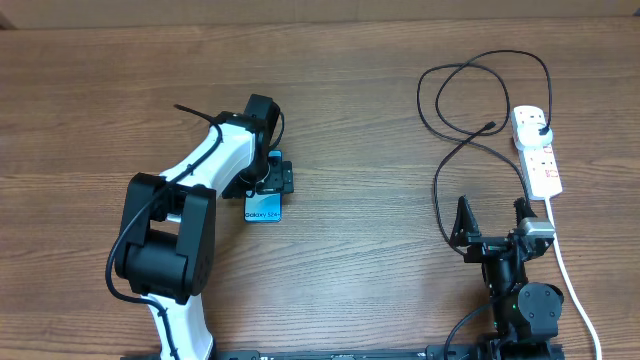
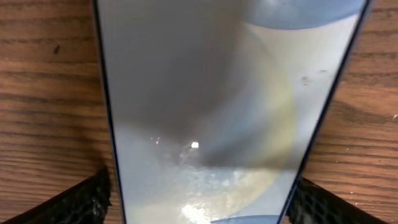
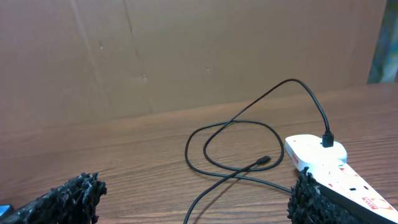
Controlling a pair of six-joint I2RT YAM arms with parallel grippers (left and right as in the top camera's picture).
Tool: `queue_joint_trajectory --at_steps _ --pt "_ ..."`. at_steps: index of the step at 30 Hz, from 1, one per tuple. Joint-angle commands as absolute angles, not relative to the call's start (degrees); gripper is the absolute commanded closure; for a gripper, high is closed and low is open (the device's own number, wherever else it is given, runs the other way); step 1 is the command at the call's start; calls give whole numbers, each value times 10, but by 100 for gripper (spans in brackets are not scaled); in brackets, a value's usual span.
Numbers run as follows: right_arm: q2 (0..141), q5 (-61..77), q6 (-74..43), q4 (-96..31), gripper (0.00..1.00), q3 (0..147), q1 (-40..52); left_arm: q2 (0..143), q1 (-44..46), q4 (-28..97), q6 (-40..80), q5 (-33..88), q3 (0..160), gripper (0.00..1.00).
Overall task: Plug charger to phone and switch on socket
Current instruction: 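Close the left gripper on the phone's long edges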
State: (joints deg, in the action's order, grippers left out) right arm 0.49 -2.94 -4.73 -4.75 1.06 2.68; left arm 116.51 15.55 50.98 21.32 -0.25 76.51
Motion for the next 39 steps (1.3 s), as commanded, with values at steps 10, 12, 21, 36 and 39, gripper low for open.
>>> queue_joint_trajectory --at_steps 10,12,21,36,39 --pt "2 -27 -48 -46 0 4 29 1240 154 497 223 17 729 24" --pt "2 -27 -48 -46 0 4 29 1240 154 499 223 17 729 25" --pt "2 -27 -48 -46 0 4 29 1240 154 508 223 13 729 31" --pt "2 -27 -48 -46 0 4 29 1240 154 508 223 13 729 44" --pt "2 -27 -48 -46 0 4 29 1240 154 509 223 15 732 49"
